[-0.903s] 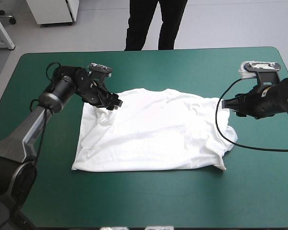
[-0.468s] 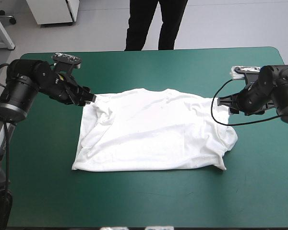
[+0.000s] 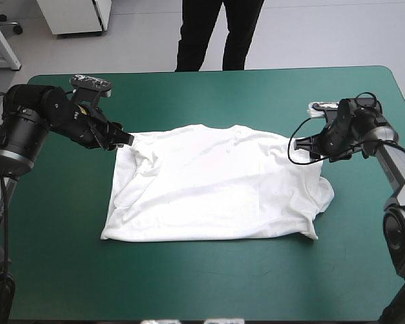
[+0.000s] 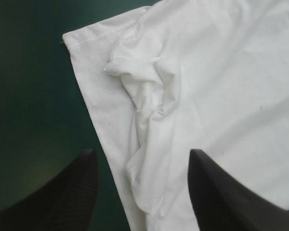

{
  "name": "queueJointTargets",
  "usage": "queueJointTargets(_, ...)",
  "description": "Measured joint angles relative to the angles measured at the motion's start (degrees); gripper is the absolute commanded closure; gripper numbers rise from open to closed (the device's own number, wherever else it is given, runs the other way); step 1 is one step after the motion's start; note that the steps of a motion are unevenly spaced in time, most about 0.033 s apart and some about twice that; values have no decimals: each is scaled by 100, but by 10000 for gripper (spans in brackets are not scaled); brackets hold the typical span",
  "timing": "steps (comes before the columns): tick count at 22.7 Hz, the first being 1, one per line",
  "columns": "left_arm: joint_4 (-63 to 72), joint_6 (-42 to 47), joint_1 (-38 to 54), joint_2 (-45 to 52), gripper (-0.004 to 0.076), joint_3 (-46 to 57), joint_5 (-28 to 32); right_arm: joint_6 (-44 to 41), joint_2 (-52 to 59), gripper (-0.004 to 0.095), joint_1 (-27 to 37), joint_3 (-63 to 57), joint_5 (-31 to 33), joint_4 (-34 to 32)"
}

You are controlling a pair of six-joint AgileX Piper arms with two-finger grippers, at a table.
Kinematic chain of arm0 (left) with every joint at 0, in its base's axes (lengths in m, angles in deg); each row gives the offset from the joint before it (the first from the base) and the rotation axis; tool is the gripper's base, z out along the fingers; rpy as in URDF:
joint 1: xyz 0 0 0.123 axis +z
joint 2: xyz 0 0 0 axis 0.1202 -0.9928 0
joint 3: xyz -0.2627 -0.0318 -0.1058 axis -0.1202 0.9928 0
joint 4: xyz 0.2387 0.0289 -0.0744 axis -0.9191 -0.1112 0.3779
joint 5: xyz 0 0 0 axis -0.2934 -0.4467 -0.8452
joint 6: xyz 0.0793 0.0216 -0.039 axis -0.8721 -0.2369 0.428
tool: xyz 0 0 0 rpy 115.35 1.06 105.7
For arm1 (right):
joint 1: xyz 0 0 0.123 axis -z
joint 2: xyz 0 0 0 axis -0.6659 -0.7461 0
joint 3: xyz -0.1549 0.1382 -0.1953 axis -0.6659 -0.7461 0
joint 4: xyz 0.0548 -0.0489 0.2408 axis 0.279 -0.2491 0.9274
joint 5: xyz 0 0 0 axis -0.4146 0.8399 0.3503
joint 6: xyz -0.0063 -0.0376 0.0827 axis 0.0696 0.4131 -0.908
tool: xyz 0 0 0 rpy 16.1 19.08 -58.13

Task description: Fold the cloth

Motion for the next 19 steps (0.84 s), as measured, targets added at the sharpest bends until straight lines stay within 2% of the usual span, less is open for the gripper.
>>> queueJointTargets(7,2,0,0,0,323,0,-4,0,-434,436,211,0,-187,39)
queueJointTargets(10,2,0,0,0,323,0,-4,190,-593,447,336,0,-294,288)
queueJointTargets(14,7,0,0,0,323,0,-4,448,-719,604,348,55,-365,689)
queueJointTargets(17,13,0,0,0,323,0,-4,513,-807,923,359,127,-256,782)
queueJointTargets(19,13,0,0,0,323,0,-4,615,-850,921,382,155,-155,776)
